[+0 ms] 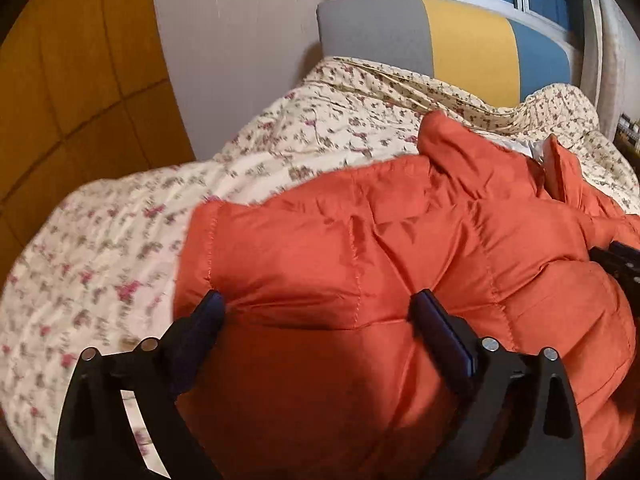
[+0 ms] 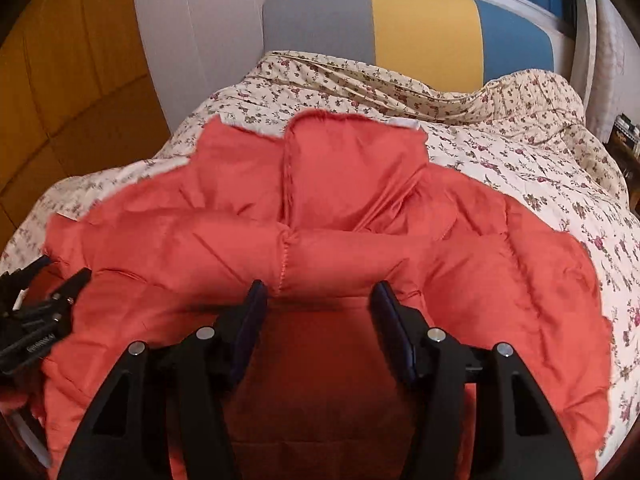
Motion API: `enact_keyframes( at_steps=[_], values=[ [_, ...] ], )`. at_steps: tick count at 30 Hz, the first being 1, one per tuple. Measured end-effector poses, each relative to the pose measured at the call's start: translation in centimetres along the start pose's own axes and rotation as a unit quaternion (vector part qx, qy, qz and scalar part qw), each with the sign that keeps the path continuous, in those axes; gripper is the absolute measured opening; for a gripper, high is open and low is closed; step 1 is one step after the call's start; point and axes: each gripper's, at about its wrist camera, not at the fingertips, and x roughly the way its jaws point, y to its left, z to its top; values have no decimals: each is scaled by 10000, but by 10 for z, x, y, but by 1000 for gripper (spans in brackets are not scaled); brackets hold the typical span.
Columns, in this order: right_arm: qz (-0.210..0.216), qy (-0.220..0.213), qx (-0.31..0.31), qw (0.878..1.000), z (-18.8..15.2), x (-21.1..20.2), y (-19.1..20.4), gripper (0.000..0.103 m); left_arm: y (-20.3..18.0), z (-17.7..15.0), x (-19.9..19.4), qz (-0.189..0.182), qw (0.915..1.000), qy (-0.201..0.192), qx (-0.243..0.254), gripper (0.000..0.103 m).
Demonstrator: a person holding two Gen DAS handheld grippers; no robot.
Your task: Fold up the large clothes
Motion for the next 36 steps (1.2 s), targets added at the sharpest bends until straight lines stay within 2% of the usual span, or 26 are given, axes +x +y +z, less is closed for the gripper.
enact_keyframes(
  at_steps=[4,7,10,12,16,19,21,24,26,32,36],
  values=[
    [-85,-70,-6,9999,-11,10,0,55,9,-3,13,-212,9994,183,-210,98],
    [-110,-56,-6,9999,-14,12,-1,55,8,-3,17,-200,9992,276,-205,99],
    [-122,-68,-7,9999,-13,13,-3,56,5,-3,12,20,9995,307,-121,100],
    [-155,-79,-22,9998,-15,10,1,57,4,-4,-5,256,9991,265,-214,100],
    [-174,-110,-24,9998,-16,9,2,57,-2,-6,-41,82,9982,-187,-570,100],
    [-196,-137,-19,9997,-17,7,2,58,-16,0,-31,300,9992,-130,-246,100],
    [-194,-147,-2,9997,-17,7,0,59,-18,2,-8,583,9982,113,-77,100],
    [-215,-151,-18,9997,-18,7,1,59,-5,3,19,201,9982,447,-354,100],
    [-257,-160,-42,9995,-17,8,2,60,-2,5,27,100,9978,539,-378,100],
    [-237,-154,-29,9996,-18,8,2,60,-5,2,26,150,9980,510,-349,100],
    [16,-191,162,9997,-20,-6,-7,65,-7,-6,-1,283,9986,409,-196,100]
  ],
)
